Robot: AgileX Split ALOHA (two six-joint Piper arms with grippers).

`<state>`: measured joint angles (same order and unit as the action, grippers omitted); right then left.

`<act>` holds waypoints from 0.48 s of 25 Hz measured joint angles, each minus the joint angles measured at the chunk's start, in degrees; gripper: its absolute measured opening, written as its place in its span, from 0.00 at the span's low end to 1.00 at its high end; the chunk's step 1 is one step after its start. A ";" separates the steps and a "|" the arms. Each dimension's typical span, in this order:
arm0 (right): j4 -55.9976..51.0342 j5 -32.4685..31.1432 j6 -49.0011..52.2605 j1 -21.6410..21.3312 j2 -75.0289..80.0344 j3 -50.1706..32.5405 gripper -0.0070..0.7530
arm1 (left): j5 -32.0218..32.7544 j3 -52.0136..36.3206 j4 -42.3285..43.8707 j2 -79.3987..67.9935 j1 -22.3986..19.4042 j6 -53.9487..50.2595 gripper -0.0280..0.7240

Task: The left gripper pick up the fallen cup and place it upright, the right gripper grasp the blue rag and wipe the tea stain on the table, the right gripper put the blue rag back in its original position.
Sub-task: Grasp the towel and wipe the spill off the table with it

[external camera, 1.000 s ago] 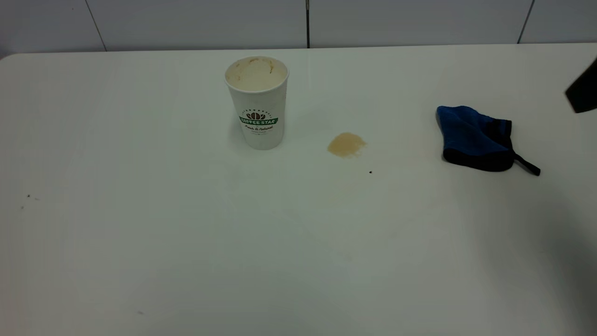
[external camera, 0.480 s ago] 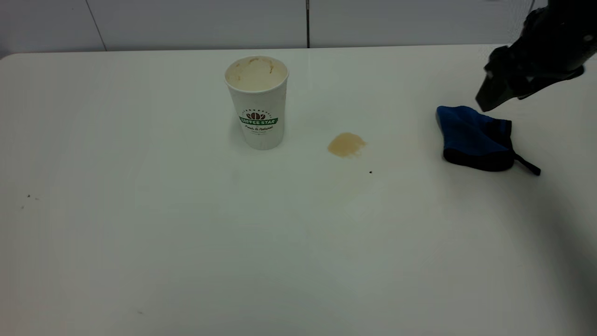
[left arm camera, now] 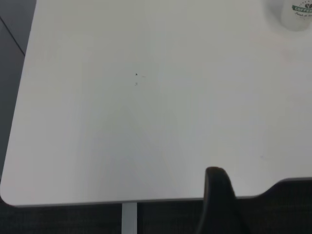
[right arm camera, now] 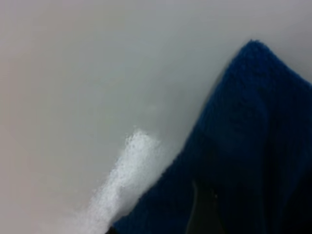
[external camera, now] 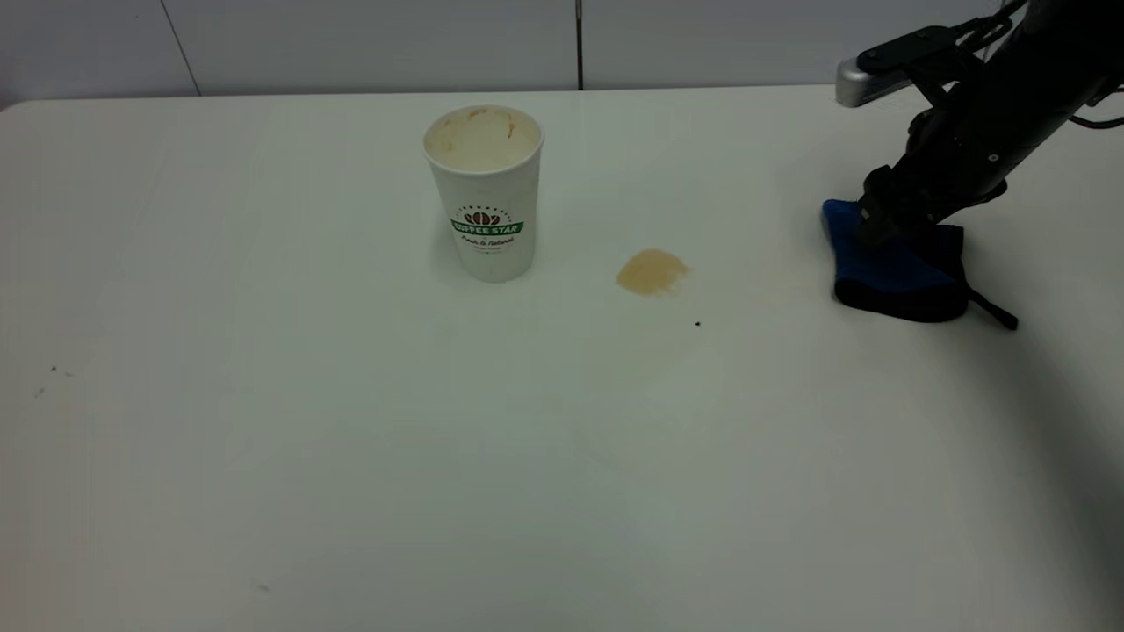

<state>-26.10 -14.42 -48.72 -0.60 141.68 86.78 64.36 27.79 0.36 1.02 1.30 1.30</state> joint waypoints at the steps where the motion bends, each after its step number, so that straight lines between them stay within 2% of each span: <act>1: 0.27 0.24 0.00 -0.12 0.56 0.33 0.79 | 0.00 0.00 0.00 0.00 0.00 0.00 0.69; 4: 0.50 1.72 -0.02 -0.42 2.06 0.64 0.77 | 0.00 0.00 0.00 0.00 0.00 0.00 0.69; 7: 0.50 2.66 -0.02 -0.42 2.53 0.75 0.67 | 0.00 0.00 0.00 0.00 0.00 0.00 0.69; 9: 0.45 2.87 -0.02 -0.42 2.74 0.82 0.52 | 0.00 0.00 0.00 0.00 0.00 0.00 0.69; 12: 0.33 2.90 -0.02 -0.08 3.19 1.23 0.20 | 0.00 0.00 0.00 0.00 0.00 0.00 0.69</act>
<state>-25.77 -11.52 -48.75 -0.68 144.87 88.01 64.36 27.79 0.36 1.02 1.30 1.30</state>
